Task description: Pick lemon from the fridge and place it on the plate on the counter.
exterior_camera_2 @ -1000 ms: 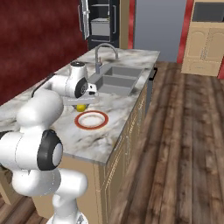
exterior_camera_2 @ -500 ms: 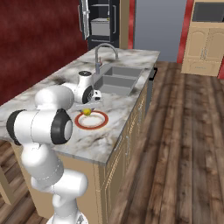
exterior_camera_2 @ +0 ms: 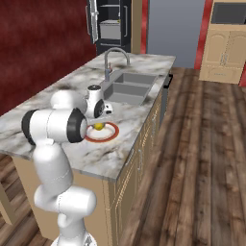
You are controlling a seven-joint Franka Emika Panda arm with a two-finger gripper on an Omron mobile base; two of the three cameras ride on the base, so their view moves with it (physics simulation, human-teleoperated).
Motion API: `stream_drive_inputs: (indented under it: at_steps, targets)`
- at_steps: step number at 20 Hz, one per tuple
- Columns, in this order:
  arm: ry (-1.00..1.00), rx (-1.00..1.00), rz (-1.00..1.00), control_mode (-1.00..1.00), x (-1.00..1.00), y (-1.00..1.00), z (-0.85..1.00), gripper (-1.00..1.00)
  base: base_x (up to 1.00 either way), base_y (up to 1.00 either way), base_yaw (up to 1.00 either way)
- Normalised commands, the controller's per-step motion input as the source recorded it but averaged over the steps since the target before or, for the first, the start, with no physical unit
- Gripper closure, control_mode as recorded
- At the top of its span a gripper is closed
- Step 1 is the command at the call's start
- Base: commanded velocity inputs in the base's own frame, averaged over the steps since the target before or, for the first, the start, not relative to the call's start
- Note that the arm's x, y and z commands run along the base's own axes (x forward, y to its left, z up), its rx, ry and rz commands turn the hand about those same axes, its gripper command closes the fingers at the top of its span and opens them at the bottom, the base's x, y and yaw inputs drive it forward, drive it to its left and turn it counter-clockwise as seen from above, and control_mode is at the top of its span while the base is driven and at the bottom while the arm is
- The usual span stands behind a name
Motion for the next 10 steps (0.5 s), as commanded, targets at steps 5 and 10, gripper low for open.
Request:
stream_drive_inputs:
  at_steps: [5,10]
  targets:
    - [0.07,0.00,0.00,-1.00,0.32,0.10,-0.18,1.00,0.00,0.00,0.00]
    - [0.00,0.00,0.00,-1.00,0.17,0.01,-0.29,1.00,0.00,0.00,0.00]
